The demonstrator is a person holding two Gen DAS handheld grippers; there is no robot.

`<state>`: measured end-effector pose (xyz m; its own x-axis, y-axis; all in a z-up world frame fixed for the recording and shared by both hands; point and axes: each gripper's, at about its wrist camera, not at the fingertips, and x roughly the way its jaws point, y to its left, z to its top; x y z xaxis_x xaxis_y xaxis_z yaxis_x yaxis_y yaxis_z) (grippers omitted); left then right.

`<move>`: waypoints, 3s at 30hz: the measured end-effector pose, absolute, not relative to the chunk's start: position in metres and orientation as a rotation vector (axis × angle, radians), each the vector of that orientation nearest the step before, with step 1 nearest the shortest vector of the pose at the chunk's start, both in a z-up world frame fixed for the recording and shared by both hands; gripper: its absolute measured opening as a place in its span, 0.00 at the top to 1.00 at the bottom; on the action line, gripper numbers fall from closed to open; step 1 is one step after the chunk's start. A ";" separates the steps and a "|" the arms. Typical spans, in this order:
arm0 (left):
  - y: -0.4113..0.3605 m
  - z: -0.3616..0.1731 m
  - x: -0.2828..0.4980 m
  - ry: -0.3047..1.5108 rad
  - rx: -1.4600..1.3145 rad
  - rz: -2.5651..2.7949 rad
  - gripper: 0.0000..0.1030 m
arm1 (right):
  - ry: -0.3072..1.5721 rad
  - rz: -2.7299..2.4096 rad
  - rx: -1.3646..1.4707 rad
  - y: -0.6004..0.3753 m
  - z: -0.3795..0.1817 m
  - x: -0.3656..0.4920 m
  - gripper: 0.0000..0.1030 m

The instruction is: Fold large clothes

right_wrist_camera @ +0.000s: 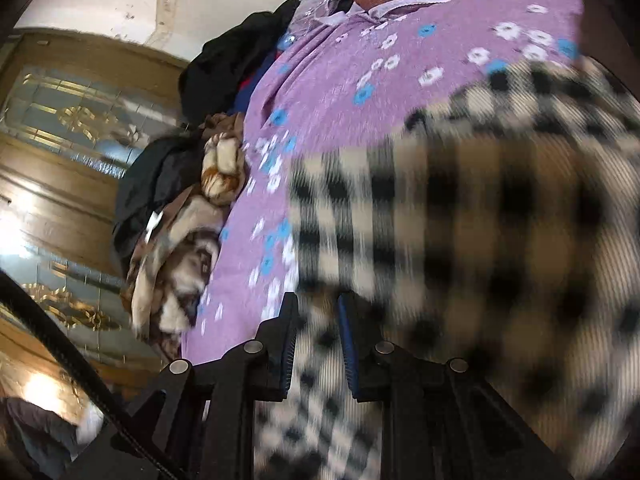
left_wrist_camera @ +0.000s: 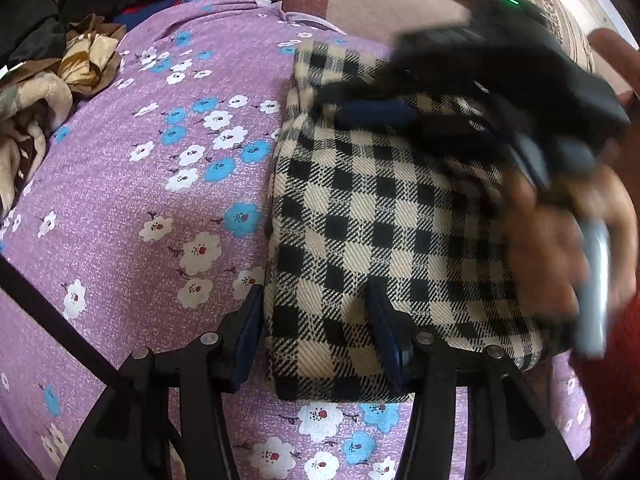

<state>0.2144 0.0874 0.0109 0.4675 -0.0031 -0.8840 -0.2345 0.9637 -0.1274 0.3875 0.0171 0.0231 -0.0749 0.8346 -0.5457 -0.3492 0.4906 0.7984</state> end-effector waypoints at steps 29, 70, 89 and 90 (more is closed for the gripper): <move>0.093 0.015 0.231 1.002 -0.165 0.193 0.46 | 1.046 0.218 0.793 -0.286 0.021 0.417 0.78; 0.057 0.057 0.156 0.869 0.079 0.203 0.42 | 0.845 0.052 0.317 -0.348 0.096 0.208 0.60; 0.050 0.056 0.170 0.897 0.008 0.134 0.42 | 0.873 0.255 -0.096 -0.202 0.078 0.198 0.54; 0.051 0.055 0.170 0.900 0.005 0.135 0.42 | 0.874 0.260 -0.103 -0.199 0.077 0.199 0.54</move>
